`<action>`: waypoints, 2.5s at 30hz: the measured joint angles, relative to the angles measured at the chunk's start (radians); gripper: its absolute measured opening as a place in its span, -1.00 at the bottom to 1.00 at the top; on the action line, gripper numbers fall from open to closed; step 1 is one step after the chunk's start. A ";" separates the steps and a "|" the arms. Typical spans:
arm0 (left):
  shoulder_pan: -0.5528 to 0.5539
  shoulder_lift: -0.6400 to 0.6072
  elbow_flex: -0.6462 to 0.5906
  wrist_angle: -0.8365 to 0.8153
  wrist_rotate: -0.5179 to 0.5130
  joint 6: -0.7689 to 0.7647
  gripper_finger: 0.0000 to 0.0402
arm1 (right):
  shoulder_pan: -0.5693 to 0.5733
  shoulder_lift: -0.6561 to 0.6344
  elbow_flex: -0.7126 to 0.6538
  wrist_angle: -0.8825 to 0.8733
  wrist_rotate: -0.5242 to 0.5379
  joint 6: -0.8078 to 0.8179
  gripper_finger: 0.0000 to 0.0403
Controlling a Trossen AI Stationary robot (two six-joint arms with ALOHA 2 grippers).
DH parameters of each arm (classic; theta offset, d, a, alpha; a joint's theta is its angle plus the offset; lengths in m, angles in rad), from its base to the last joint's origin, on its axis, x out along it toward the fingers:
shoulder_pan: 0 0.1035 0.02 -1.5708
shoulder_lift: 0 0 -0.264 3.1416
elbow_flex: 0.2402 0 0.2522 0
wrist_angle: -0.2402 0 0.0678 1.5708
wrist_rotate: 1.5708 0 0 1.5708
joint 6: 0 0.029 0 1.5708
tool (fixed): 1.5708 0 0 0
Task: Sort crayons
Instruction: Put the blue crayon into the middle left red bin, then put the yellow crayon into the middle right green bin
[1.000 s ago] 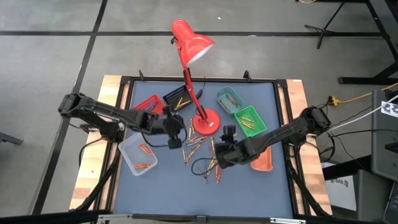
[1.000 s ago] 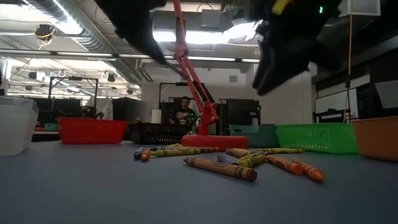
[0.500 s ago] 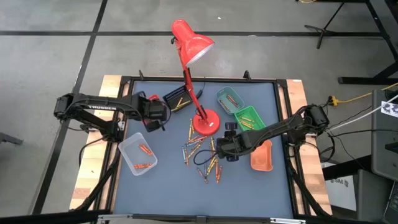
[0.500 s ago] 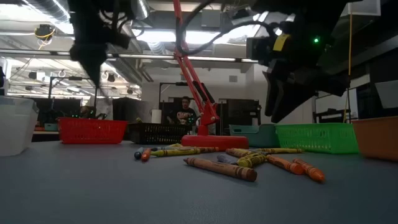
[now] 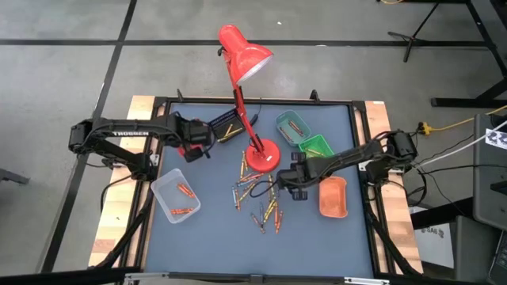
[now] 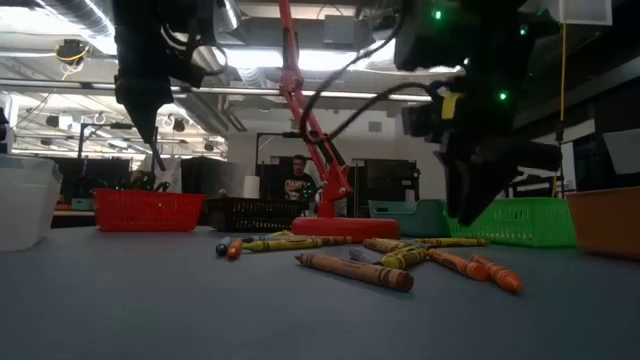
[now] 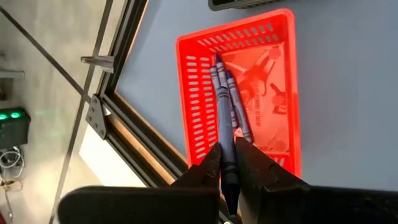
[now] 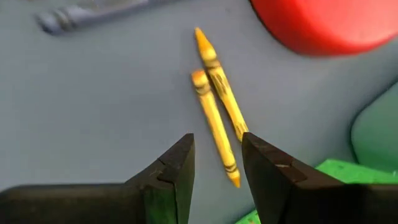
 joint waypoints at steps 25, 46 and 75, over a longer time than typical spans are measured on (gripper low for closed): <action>0.025 0.000 0.000 0.095 0.007 -0.002 -0.58 | -0.092 0.001 -0.089 0.130 -0.156 -0.131 -0.35; 0.025 0.000 0.000 0.128 0.008 -0.002 -0.58 | -0.090 -0.001 -0.089 0.123 -0.189 -0.128 -0.35; 0.024 0.001 0.000 0.136 0.012 -0.002 -0.58 | -0.091 -0.057 -0.135 0.213 -0.284 -0.132 -0.35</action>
